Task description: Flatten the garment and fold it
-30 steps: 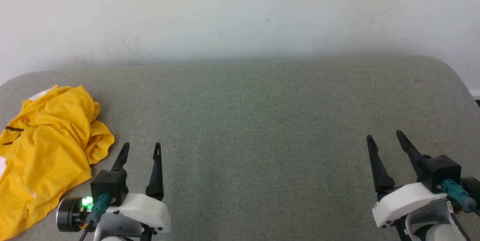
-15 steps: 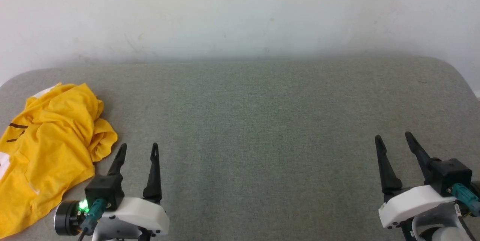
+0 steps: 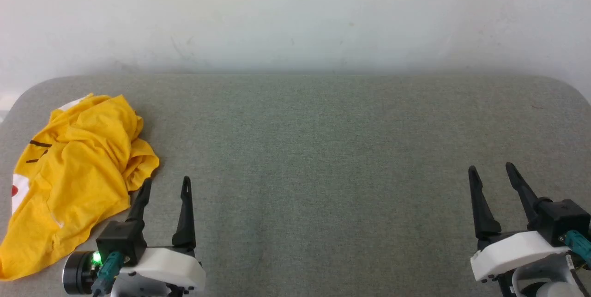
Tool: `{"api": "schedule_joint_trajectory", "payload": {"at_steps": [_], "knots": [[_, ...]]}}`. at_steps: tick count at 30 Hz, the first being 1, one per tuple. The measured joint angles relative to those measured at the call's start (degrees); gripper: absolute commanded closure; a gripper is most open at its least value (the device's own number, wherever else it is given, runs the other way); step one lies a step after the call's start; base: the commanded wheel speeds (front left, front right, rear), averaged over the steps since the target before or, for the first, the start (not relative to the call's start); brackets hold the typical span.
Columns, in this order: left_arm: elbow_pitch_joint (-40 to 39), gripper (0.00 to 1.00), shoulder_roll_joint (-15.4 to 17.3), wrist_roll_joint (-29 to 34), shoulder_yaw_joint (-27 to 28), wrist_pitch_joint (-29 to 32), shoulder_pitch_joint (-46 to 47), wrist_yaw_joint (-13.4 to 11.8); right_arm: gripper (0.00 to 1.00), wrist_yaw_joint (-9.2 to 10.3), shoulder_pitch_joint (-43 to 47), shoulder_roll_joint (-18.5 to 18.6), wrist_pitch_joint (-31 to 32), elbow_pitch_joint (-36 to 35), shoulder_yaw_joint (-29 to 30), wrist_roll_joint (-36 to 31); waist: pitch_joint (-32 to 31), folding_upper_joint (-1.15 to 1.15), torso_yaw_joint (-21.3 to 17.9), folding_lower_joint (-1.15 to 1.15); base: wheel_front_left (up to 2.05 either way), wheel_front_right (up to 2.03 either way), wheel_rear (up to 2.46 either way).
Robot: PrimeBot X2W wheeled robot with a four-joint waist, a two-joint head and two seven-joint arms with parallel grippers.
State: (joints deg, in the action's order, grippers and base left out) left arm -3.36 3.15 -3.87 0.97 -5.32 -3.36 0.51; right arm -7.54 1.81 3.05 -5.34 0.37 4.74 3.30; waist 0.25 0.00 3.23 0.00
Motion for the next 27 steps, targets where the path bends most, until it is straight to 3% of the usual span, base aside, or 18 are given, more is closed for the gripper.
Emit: {"api": "schedule_joint_trajectory", "payload": {"at_steps": [27], "knots": [[-2.1,0.00,0.0,-3.3,0.6,-3.3,-2.1,-0.2,0.00,0.00,0.7,0.0,-3.3,1.6,-1.1,0.5,0.3,0.00,9.6,0.00,0.00,0.00,0.00]]}}
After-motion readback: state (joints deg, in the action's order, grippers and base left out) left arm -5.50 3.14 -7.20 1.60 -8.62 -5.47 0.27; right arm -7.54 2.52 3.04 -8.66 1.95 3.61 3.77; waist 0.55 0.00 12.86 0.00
